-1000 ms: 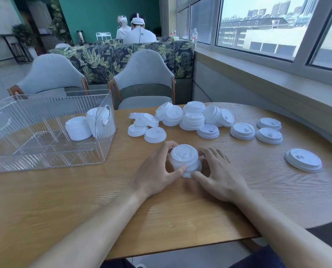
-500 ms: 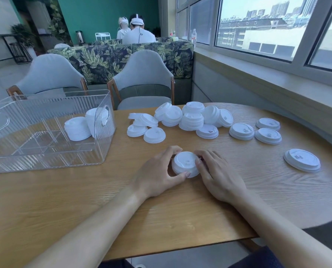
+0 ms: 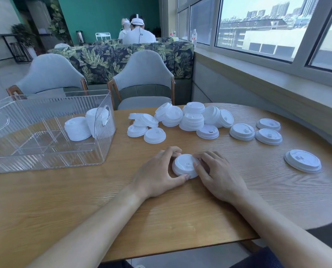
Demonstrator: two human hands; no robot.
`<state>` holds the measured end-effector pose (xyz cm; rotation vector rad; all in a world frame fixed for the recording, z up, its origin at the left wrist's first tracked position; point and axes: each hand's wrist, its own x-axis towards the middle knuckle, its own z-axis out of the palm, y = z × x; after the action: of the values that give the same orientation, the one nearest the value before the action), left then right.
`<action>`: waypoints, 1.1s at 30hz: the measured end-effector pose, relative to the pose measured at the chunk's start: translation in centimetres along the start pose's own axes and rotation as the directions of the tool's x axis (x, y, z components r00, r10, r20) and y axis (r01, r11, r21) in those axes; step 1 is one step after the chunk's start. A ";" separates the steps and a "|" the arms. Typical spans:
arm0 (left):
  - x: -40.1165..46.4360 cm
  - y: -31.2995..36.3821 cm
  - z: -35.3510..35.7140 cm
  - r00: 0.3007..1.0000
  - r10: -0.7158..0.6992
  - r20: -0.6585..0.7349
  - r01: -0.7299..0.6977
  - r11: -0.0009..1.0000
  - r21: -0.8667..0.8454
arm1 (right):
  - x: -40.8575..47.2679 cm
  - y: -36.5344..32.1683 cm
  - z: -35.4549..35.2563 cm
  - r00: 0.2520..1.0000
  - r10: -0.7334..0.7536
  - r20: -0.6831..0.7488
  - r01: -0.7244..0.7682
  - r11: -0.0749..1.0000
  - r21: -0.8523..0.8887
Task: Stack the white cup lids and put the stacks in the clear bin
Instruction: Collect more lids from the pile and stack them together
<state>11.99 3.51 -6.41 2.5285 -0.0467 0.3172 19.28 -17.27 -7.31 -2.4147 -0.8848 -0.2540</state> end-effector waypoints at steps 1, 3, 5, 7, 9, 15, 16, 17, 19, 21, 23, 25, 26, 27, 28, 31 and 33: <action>0.0 0.0 0.0 1.000 -0.008 0.005 0.008 1.000 -0.003 | 0.0 0.0 0.0 1.000 0.002 -0.003 -0.002 1.000 0.001; 0.0 0.0 0.0 1.000 -0.021 0.011 0.021 1.000 -0.009 | 0.1 0.1 -0.1 1.000 0.003 -0.002 -0.003 1.000 0.004; 0.0 0.0 0.0 1.000 -0.027 0.013 0.027 1.000 -0.008 | 0.1 0.1 -0.1 1.000 0.005 0.000 -0.005 1.000 0.012; -0.1 0.2 0.0 0.999 -0.037 0.018 0.037 0.999 0.002 | 0.1 0.2 -0.2 1.000 0.008 0.000 -0.008 1.000 0.015; -0.1 0.4 -0.1 0.999 -0.044 0.013 0.044 0.999 0.012 | 0.1 0.1 -0.2 1.000 0.010 0.003 -0.010 1.000 0.010; -0.3 1.1 -0.4 0.999 0.016 0.034 -0.019 0.995 0.094 | -0.1 -0.2 -0.1 1.000 0.020 -0.014 -0.020 1.000 0.008; -0.3 1.1 -0.4 0.999 0.022 0.032 -0.025 0.995 0.096 | -0.2 -0.2 -0.2 1.000 0.021 -0.018 -0.021 1.000 0.013; -0.3 1.2 -0.4 0.999 0.027 0.030 -0.030 0.995 0.097 | -0.2 -0.3 -0.2 1.000 0.019 -0.022 -0.019 1.000 0.016; -0.3 1.2 -0.3 0.999 0.031 0.035 -0.035 0.994 0.102 | -0.3 -0.4 -0.2 0.999 0.023 -0.030 -0.022 0.999 0.027; -0.3 1.1 -0.2 0.999 0.019 0.039 -0.023 0.995 0.100 | -0.3 -0.4 -0.2 0.999 0.030 -0.037 -0.029 0.999 0.035; -0.3 1.0 -0.1 1.000 0.012 0.027 -0.015 0.996 0.092 | -0.4 -0.5 -0.3 0.998 0.035 -0.051 -0.033 0.999 0.043; -0.3 0.9 0.0 1.000 0.010 0.008 -0.011 0.997 0.079 | -0.5 -0.6 -0.3 0.997 0.045 -0.066 -0.041 0.997 0.061; -0.2 1.0 0.1 1.000 0.007 -0.001 -0.007 0.998 0.066 | -0.5 -0.5 -0.4 0.996 0.049 -0.075 -0.043 0.997 0.069; -0.2 1.1 0.1 1.000 0.001 -0.009 0.000 0.999 0.051 | -0.6 -0.5 -0.4 0.995 0.050 -0.085 -0.044 0.996 0.071; -0.2 1.1 0.3 1.000 -0.008 -0.016 0.008 0.999 0.035 | -0.7 -0.5 -0.5 0.994 0.051 -0.095 -0.044 0.997 0.069; 0.0 0.9 0.7 0.999 -0.037 -0.025 0.037 0.999 0.002 | -1.3 -0.2 -1.0 0.992 0.066 -0.110 -0.061 0.997 0.042; 0.4 0.9 1.1 0.998 -0.056 -0.031 0.055 0.998 -0.031 | -1.9 0.0 -1.5 0.990 0.080 -0.119 -0.077 0.997 0.029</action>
<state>12.46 2.20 -6.69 2.4897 0.0313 0.3315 17.89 -19.16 -6.69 -2.3786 -0.7332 -0.3534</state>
